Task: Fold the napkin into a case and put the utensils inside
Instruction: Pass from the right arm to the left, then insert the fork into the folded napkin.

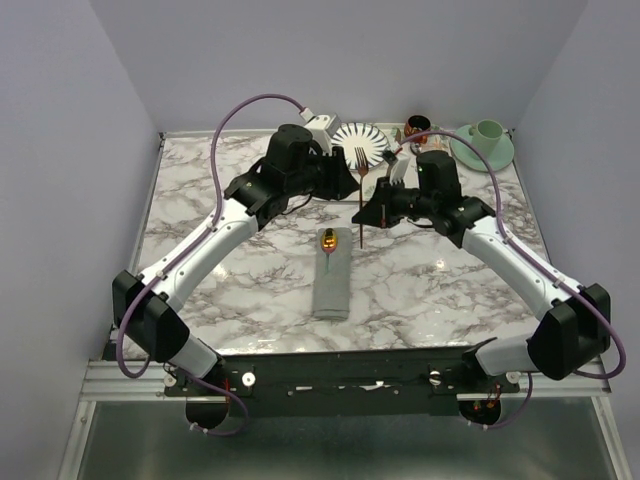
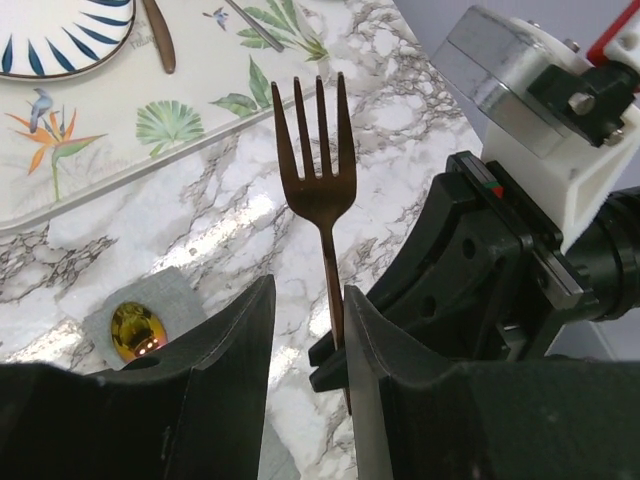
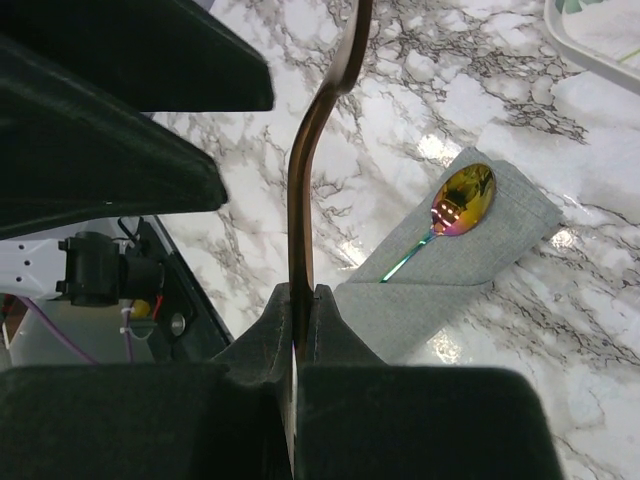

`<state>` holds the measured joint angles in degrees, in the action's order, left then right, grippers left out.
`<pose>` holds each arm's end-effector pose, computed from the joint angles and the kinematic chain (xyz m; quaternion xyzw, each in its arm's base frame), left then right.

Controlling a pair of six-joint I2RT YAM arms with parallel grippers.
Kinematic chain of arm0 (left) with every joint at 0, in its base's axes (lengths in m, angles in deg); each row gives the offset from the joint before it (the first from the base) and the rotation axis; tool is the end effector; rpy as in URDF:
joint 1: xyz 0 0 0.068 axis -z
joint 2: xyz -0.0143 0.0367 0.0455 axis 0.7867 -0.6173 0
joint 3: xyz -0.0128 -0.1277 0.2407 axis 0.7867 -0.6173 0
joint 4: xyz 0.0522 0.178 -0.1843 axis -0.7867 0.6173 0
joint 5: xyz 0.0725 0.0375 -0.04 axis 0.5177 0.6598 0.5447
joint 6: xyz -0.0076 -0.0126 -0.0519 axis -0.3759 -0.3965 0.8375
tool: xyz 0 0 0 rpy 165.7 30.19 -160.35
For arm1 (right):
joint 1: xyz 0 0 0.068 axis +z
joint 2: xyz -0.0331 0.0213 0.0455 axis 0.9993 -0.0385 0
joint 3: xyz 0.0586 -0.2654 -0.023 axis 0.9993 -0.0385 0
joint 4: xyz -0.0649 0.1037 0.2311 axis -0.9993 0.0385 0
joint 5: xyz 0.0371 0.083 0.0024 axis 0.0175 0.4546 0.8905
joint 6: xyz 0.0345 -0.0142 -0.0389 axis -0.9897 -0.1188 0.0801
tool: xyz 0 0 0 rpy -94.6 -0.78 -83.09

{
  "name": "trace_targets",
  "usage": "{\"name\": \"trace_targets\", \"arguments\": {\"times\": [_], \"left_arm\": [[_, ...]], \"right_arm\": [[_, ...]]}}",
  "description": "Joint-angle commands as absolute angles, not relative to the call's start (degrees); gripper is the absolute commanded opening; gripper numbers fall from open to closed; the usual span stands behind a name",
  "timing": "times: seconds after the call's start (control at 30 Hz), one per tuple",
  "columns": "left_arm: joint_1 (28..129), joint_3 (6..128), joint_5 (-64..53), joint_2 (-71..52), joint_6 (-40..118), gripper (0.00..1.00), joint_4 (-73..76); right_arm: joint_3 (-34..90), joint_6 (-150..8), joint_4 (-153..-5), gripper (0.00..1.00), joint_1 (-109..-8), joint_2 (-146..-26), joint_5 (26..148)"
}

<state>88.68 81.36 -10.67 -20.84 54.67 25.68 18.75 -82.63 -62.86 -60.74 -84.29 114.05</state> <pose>0.2754 -0.2164 0.3953 0.1349 0.8155 -0.3769 0.4179 0.2697 0.1602 0.3252 -0.2085 0.8134 0.4203 0.3438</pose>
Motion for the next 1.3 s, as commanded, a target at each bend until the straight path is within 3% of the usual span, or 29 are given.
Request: {"name": "trace_targets", "arguments": {"times": [0.0,0.37,0.47,0.6,0.63,0.67,0.7,0.73,0.77,0.87,0.9,1.07,1.27], "left_arm": [[89.3,83.8,-12.2,-23.1,56.9,0.44,24.7],[89.8,83.8,-13.5,-24.6,59.4,0.41,22.3],[89.7,83.7,-13.7,-24.7,59.7,0.29,22.3],[89.7,84.0,-13.8,-25.0,59.8,0.0,22.5],[89.7,84.1,-13.7,-25.1,59.8,0.0,22.9],[89.7,84.1,-13.7,-25.4,59.9,0.0,23.2],[89.7,84.2,-13.4,-25.5,59.8,0.0,23.5],[89.7,84.2,-12.7,-25.5,59.7,0.0,24.5],[89.8,84.1,-10.4,-25.9,59.5,0.0,25.1],[89.8,85.3,-5.1,-27.8,58.4,0.0,29.0],[89.7,86.6,-3.2,-28.7,58.4,0.0,30.2],[88.4,90.0,0.4,-35.7,57.4,0.0,37.1],[87.9,93.3,4.8,-42.0,57.1,0.0,40.2]], "right_arm": [[17.7,-82.9,-63.9,0.01,-60.5,-82.2,116.8],[17.2,-84.0,-64.7,0.01,-60.5,-82.4,118.4],[17.3,-84.2,-64.8,0.01,-60.5,-82.4,118.2],[17.2,-84.1,-64.8,0.01,-60.5,-82.4,118.1],[17.2,-84.2,-64.8,0.01,-60.5,-82.5,118.3],[17.2,-84.2,-64.8,0.04,-60.5,-82.7,118.3],[17.2,-84.3,-64.7,0.14,-60.5,-82.7,118.2],[17.2,-84.6,-64.7,0.25,-60.5,-82.9,117.7],[17.2,-84.6,-64.5,0.5,-60.6,-82.8,117.0],[17.1,-83.3,-63.1,0.79,-60.8,-82.3,113.9],[17.2,-82.9,-61.7,0.84,-61.1,-82.3,113.2],[16.4,-81.1,-58.6,1.0,-64.5,-82.7,111.4],[16.4,-79.1,-55.8,1.0,-68.2,-84.1,111.1]]}}
